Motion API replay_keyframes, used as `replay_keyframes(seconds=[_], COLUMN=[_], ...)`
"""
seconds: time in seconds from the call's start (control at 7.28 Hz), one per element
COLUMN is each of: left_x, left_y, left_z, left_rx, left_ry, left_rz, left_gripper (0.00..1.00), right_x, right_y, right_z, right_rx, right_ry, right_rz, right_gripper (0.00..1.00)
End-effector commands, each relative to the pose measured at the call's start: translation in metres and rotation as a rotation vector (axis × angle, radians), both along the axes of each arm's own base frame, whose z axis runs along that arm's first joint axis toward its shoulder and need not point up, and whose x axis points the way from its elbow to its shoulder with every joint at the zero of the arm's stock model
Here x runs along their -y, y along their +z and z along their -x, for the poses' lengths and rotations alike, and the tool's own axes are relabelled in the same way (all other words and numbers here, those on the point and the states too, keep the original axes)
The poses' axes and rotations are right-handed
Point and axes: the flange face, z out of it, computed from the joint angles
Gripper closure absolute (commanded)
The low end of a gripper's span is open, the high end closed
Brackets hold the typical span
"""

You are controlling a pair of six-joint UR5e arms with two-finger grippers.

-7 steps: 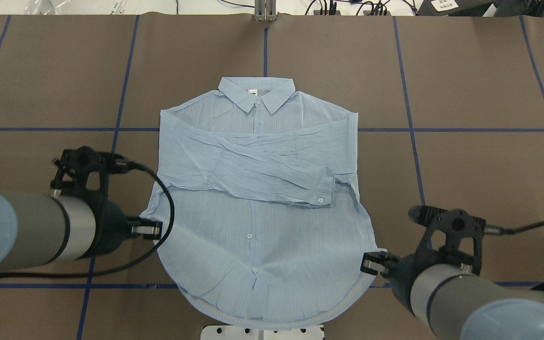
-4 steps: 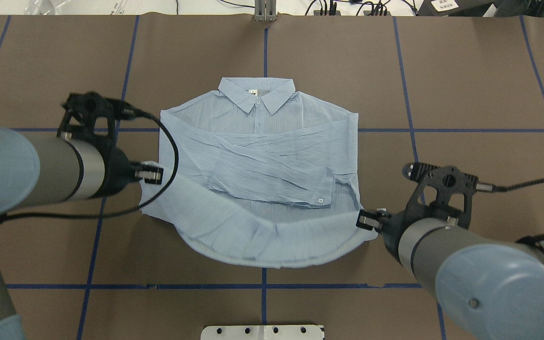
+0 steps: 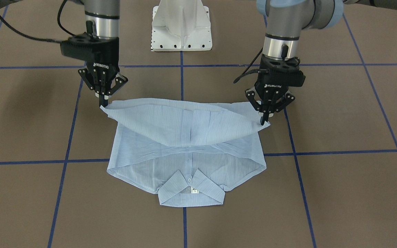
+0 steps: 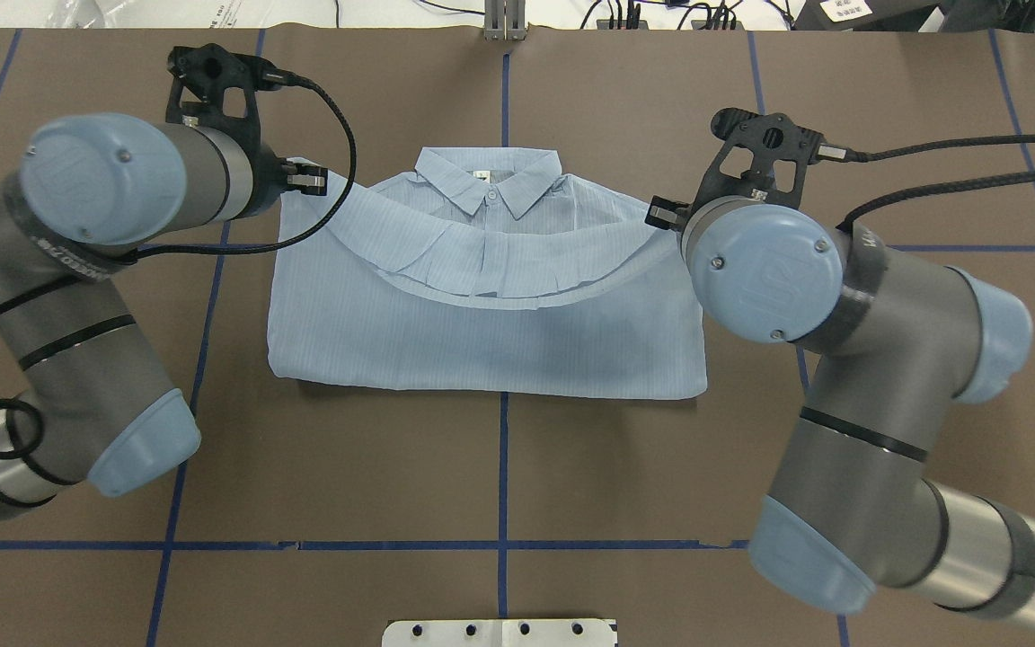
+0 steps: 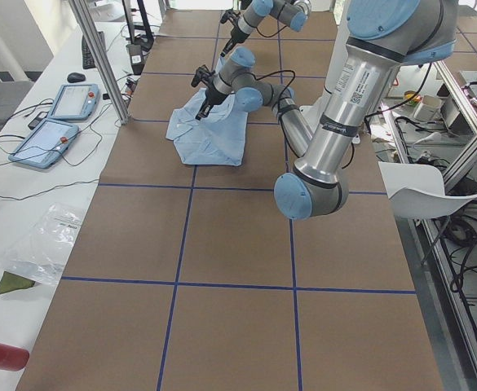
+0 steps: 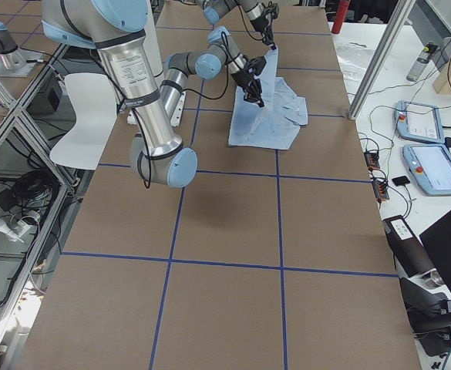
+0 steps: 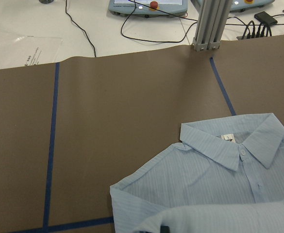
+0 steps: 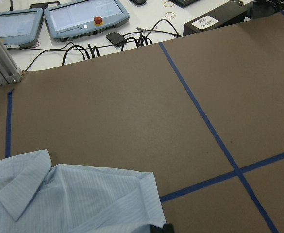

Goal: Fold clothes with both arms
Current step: 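Lift the hem with both grippers and carry it toward the collar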

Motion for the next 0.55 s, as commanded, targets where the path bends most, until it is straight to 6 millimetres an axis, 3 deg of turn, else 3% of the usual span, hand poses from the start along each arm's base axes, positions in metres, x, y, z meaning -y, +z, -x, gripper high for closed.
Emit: replay_keyframes(seconds=[0.0, 0.14, 0.27, 0.41], left_x=[0.049, 0.065, 0.073, 0.079], left_y=[0.052, 0.077, 0.097, 0.109], left_z=[-0.053, -0.074, -0.082, -0.089], left_rx=[0.013, 0.025, 0.037, 0.051], left_ry=[-0.034, -0.033, -0.047, -0.042], left_rz=[-0.024, -0.020, -0.026, -0.033], left_gripper=[1.00, 1.00, 1.00, 1.00], right_x=[0.060, 0.080, 0.092, 0.102], right_y=[0.073, 0.107, 0.134, 0.149], right_z=[0.034, 0.052, 0.063, 0.062], right_rx=[-0.057, -0.049, -0.059, -0.055], right_ry=[0.000, -0.001, -0.031, -0.044], right_rz=[0.015, 0.014, -0.005, 0.005], right_gripper=[1.00, 1.00, 1.00, 1.00])
